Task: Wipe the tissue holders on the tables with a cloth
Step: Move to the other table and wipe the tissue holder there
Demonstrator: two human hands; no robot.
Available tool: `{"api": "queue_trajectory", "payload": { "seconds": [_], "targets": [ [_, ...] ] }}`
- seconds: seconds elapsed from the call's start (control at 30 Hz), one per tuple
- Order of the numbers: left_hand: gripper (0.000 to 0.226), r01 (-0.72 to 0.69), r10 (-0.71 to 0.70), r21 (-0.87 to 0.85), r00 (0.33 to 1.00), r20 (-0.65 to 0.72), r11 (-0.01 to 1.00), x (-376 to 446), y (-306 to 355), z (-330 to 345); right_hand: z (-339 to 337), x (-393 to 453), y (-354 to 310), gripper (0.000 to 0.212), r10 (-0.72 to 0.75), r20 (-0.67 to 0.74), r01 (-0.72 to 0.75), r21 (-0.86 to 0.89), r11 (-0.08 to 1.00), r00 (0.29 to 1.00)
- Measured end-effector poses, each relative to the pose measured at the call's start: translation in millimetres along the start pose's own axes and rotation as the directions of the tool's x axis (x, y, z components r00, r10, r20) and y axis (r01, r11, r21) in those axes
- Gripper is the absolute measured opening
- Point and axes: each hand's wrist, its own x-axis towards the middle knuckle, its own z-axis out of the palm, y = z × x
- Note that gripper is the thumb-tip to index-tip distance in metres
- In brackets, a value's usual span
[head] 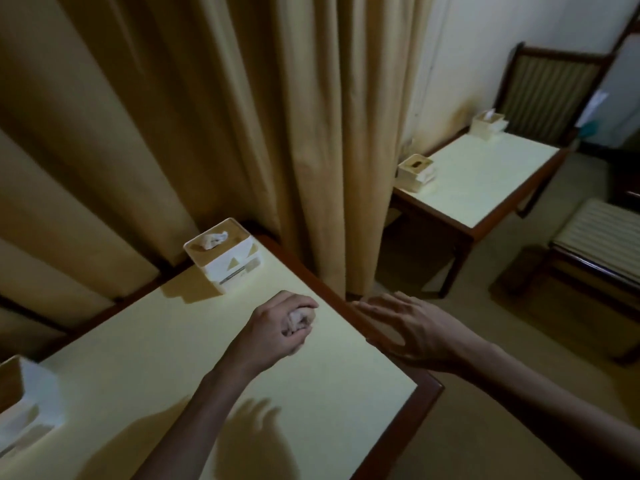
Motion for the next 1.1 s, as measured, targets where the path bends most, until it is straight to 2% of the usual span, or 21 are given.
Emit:
{"api": "queue_trajectory", "payload": {
  "seconds": [0.13,0.43,0.6,0.83,1.1],
  "targets": [
    [0.033,-0.081,0.081,0.018,0.996,0.041,0.997,20.2,27.4,16.7,-8.4,-24.7,18.9,0.073,0.058,-0.018,-0.058,-0.008,0.998,0.998],
    [0.034,-0.149,0.143,0.052,0.984,0.107,0.987,67.8,97.5,72.8,-25.1,-85.0,96.5,0.065,0.1,-0.065,-0.105,-0.068,0.992,0.993],
    [0.033,-0.164,0.156,0.072,0.982,0.102,0.984,106.2,148.4,120.7,-46.4,-128.1,161.4,0.066,0.097,-0.115,-0.111,-0.128,0.985,0.989],
    [0.035,-0.159,0.151,0.084,0.984,0.091,0.984,161.5,217.1,191.0,-72.5,-177.5,264.3,0.068,0.149,-0.073,-0.159,-0.155,0.975,0.986],
    [0.037,-0.139,0.134,0.042,0.985,0.108,0.989,241.5,253.6,240.3,-101.2,-180.0,353.8,0.074,0.158,-0.065,-0.166,-0.135,0.977,0.985]
  ]
}}
